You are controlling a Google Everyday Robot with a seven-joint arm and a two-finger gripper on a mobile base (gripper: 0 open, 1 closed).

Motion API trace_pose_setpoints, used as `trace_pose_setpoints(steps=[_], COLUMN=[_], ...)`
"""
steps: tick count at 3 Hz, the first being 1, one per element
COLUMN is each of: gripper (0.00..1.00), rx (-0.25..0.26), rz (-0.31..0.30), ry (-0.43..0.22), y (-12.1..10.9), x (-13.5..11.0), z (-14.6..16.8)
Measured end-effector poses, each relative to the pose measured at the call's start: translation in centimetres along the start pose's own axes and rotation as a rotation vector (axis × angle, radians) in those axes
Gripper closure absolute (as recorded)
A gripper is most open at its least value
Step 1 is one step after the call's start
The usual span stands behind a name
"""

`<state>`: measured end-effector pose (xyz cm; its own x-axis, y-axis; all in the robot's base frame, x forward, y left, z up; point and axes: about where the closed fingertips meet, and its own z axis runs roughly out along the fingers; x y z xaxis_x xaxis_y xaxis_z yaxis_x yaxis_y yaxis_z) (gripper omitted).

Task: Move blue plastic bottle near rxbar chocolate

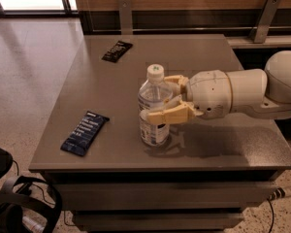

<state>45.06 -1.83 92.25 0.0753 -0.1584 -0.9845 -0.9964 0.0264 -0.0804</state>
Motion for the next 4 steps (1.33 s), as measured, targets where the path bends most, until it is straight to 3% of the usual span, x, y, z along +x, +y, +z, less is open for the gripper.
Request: trace_pose_setpoints(steps=[1,2,4], gripper=[1.0,1.0,1.0], rx=[-0.004,0.018,0.103], rz=[-0.002,0.005,0.024], ry=[0.0,0.016,0.025], y=[0.1,-1.4,-8.8], x=[-0.1,-2.3,-8.1], z=[0.2,-0.8,-3.8])
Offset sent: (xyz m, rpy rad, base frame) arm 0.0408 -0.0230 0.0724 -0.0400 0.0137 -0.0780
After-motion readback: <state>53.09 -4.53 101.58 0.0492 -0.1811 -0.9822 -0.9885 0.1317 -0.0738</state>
